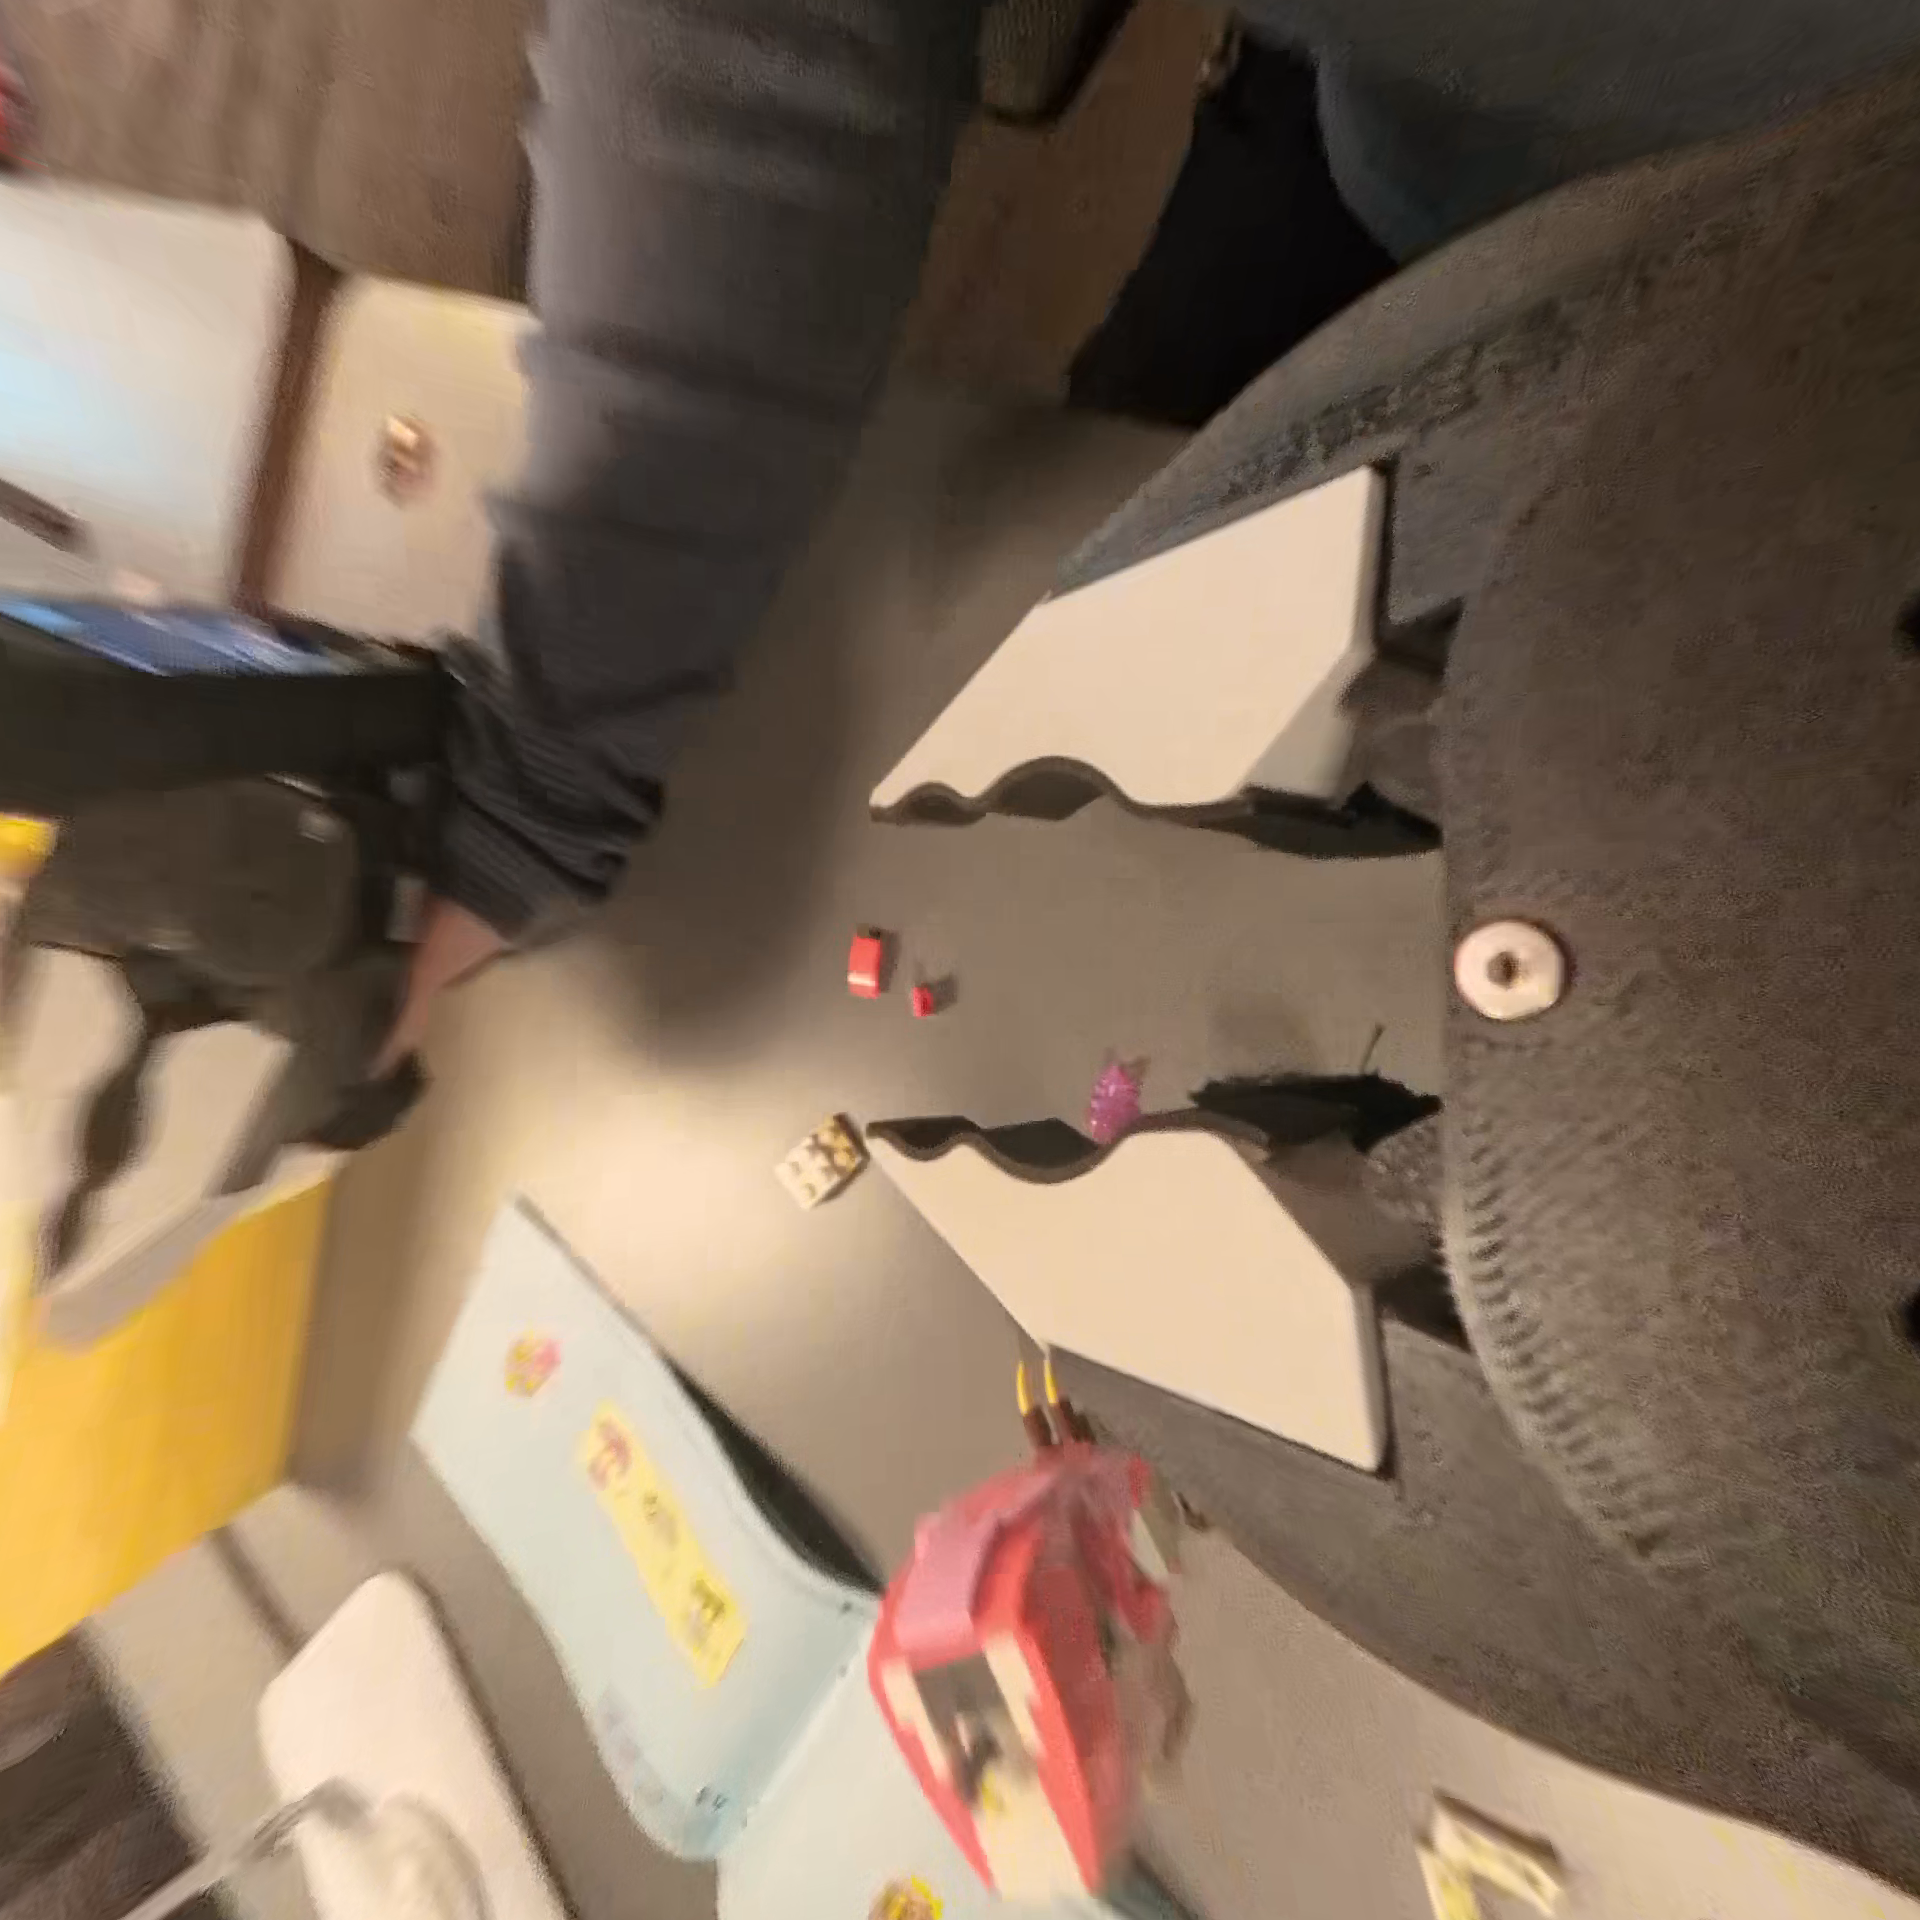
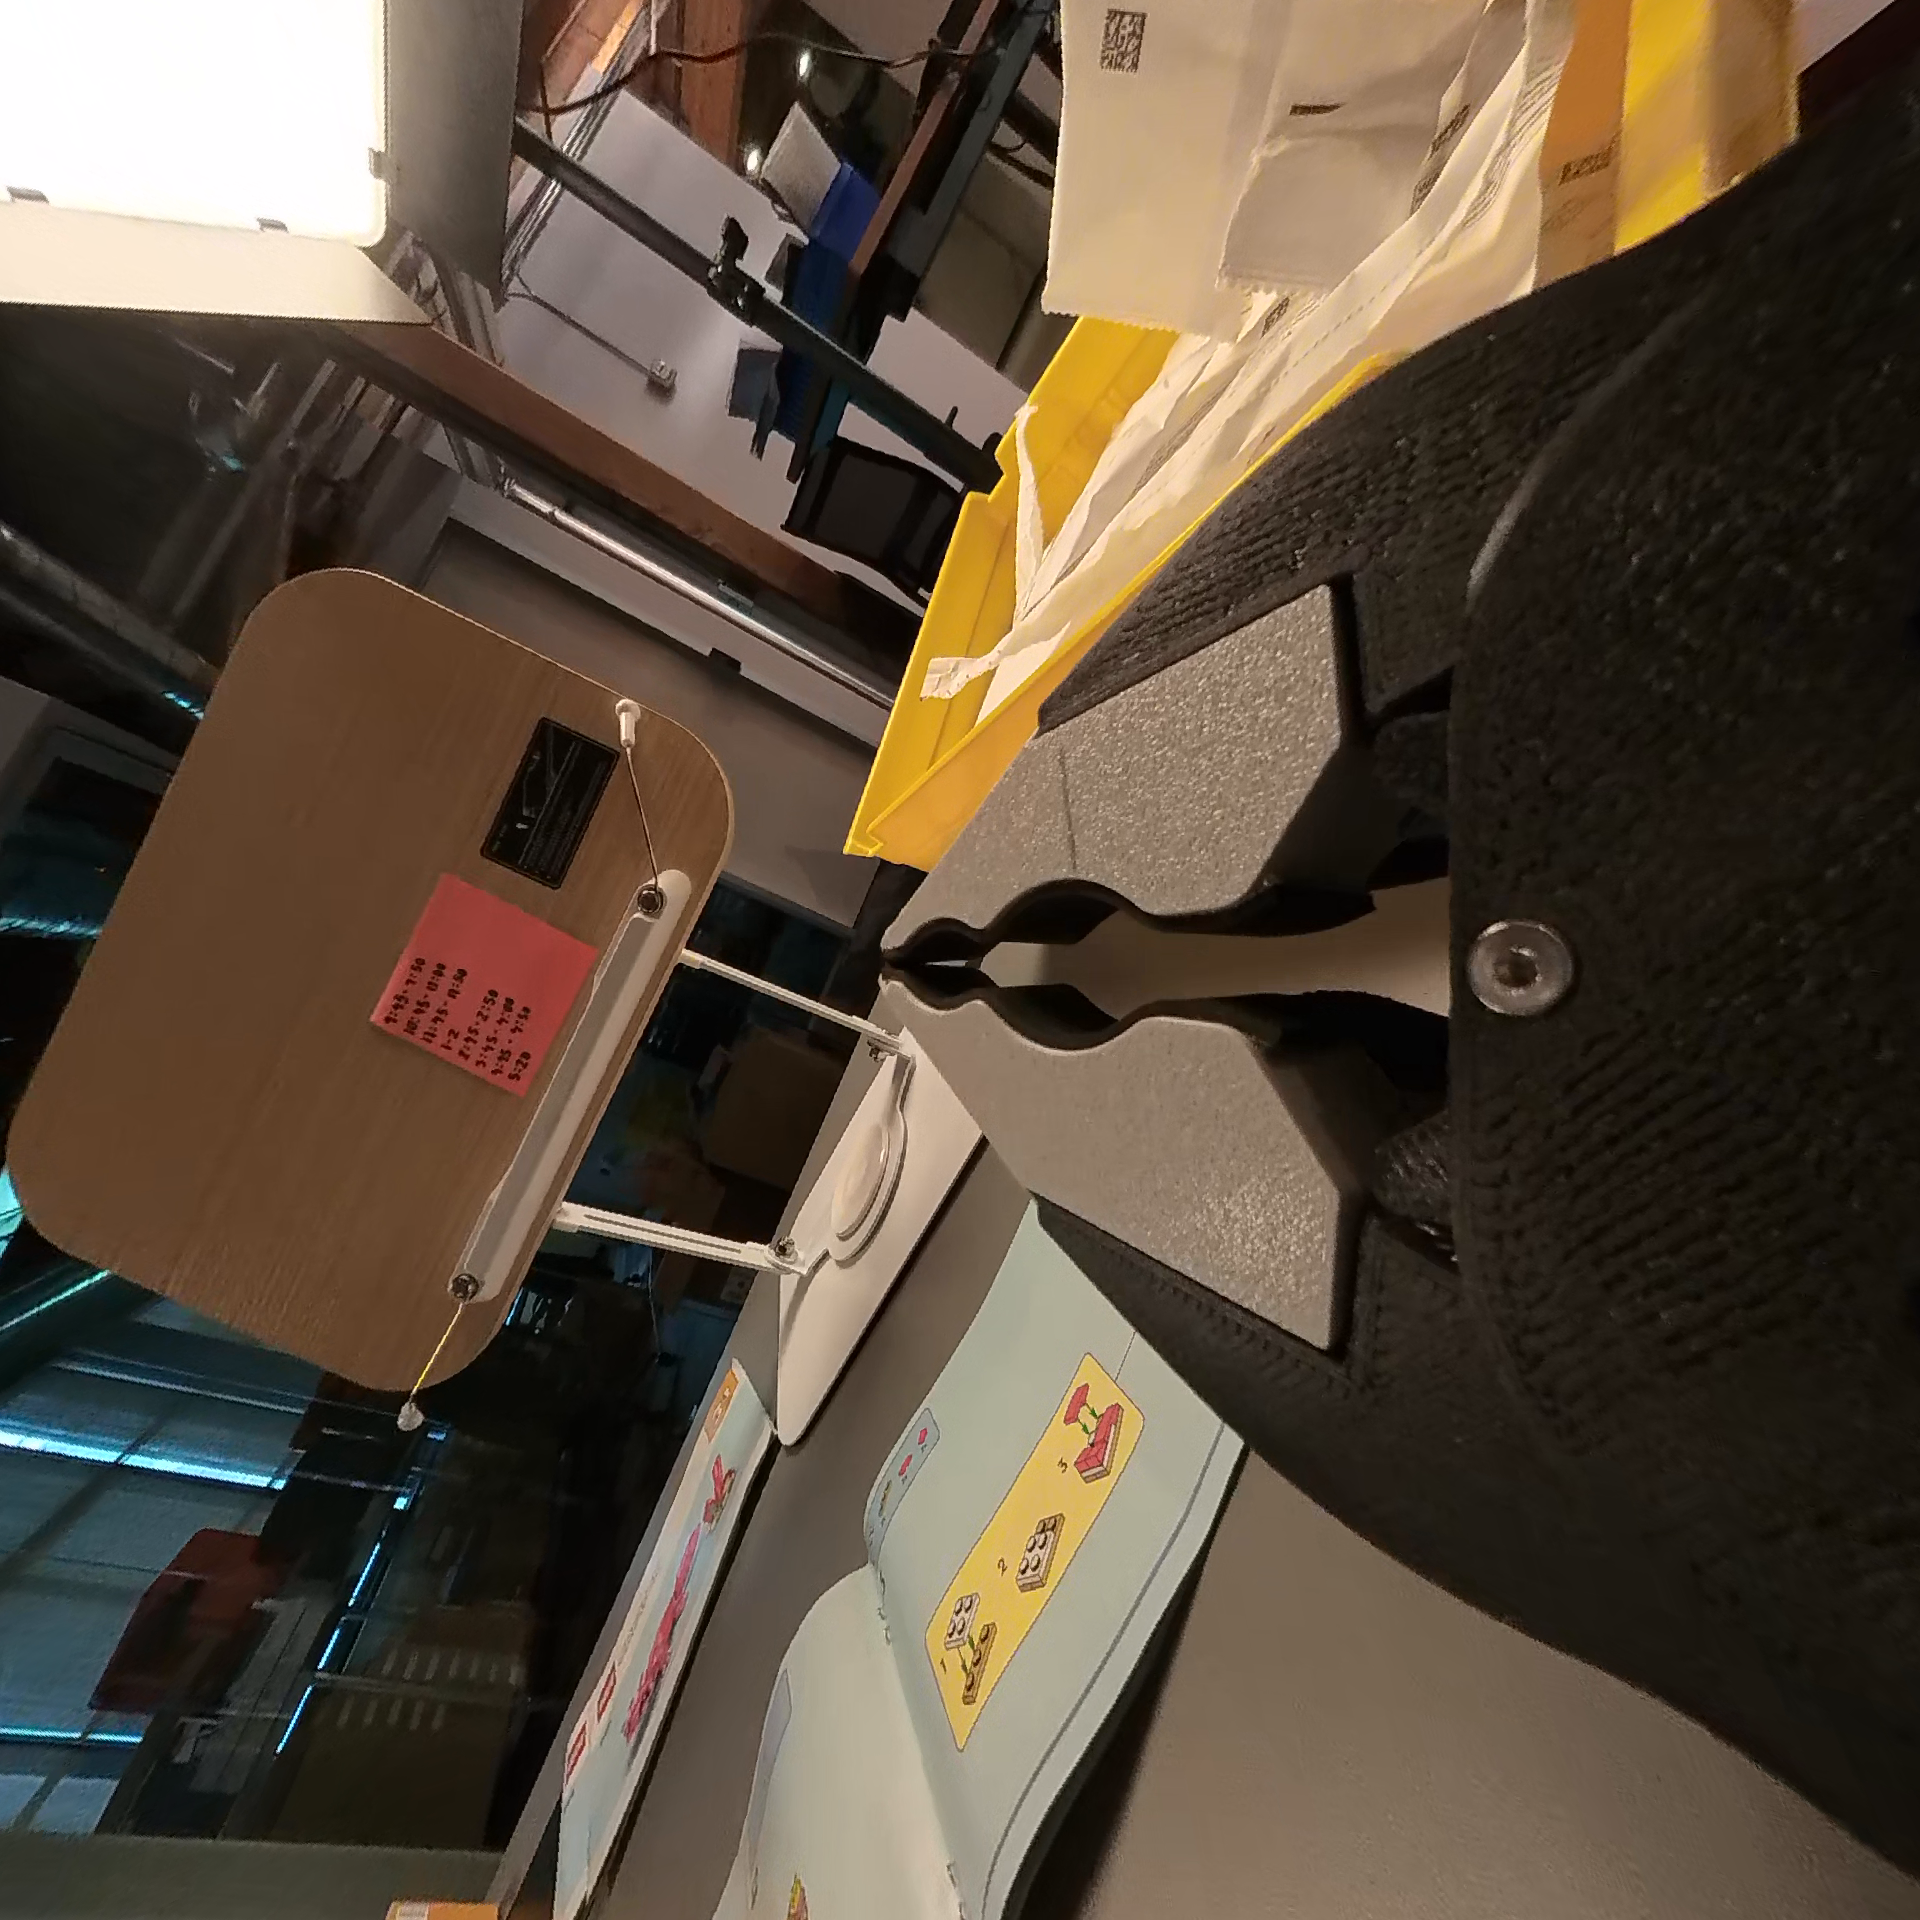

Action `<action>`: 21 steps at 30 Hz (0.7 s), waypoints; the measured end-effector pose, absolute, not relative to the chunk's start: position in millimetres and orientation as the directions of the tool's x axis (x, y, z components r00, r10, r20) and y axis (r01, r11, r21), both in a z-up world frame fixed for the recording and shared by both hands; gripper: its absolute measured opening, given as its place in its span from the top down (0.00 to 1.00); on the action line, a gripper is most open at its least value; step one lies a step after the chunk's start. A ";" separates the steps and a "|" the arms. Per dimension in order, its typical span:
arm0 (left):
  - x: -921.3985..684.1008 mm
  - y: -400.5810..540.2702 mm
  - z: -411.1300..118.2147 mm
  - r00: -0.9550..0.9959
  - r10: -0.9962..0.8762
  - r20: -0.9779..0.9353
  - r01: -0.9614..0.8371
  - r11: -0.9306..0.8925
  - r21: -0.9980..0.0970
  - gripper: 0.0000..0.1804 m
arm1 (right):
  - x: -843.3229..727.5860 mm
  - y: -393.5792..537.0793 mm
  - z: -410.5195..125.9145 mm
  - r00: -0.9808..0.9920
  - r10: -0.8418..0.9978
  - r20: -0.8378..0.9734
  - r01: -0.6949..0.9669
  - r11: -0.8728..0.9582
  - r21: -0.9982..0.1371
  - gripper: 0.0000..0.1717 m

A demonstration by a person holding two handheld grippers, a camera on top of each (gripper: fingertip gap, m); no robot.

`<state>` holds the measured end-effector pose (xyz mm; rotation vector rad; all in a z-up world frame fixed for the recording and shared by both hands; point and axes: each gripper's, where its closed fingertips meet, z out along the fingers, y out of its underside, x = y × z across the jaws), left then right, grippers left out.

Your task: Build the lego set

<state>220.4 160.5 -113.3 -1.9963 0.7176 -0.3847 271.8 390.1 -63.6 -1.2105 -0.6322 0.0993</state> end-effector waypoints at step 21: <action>-210.1 150.9 -82.0 0.977 -0.191 -0.100 -0.213 -0.783 -0.585 0.96 | 294.3 408.1 -64.6 0.896 0.293 0.333 0.244 0.300 -0.922 1.00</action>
